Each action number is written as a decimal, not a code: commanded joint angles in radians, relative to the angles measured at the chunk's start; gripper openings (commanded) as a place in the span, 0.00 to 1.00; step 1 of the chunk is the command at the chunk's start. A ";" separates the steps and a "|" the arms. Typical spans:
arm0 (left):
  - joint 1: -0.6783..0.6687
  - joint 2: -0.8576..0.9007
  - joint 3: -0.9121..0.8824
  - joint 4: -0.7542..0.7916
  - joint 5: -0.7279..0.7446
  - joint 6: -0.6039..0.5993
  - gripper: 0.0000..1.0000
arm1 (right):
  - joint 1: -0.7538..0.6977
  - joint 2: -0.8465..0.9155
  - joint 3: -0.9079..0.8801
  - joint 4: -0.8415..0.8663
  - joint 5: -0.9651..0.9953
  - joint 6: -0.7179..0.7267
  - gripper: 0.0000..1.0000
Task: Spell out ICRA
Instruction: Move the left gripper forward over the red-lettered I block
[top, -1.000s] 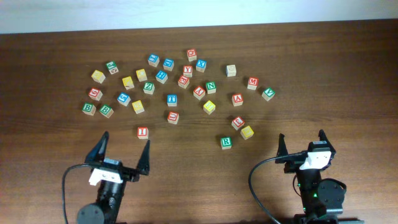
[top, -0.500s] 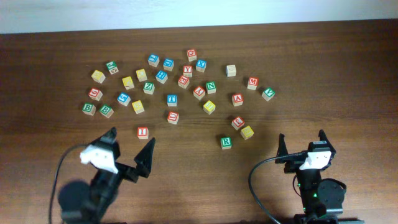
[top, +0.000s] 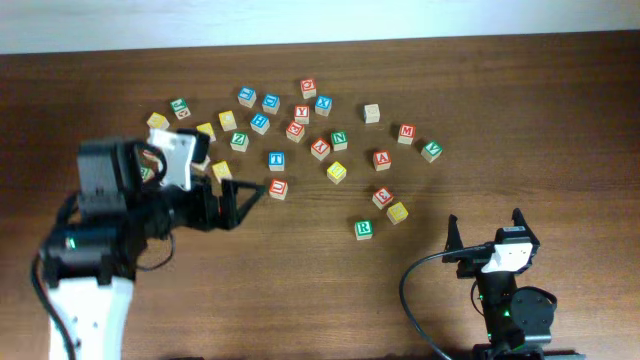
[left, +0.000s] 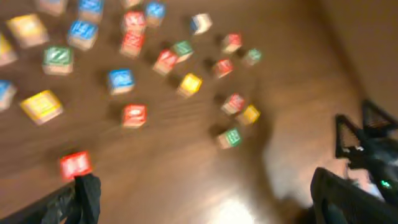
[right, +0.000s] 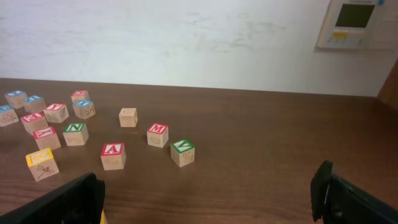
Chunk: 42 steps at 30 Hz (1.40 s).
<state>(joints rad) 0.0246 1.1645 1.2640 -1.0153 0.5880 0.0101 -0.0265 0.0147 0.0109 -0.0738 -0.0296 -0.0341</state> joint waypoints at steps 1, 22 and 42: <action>-0.004 0.073 0.080 -0.029 0.006 0.020 0.99 | -0.007 -0.005 -0.005 -0.005 -0.003 -0.003 0.98; -0.026 0.713 0.079 -0.104 -0.433 -0.159 0.99 | -0.007 -0.005 -0.005 -0.005 -0.003 -0.003 0.98; -0.156 0.743 -0.039 0.144 -0.621 -0.275 0.59 | -0.007 -0.005 -0.005 -0.005 -0.003 -0.003 0.98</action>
<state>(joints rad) -0.1333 1.8908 1.2320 -0.8883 -0.0200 -0.2588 -0.0265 0.0151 0.0109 -0.0738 -0.0296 -0.0345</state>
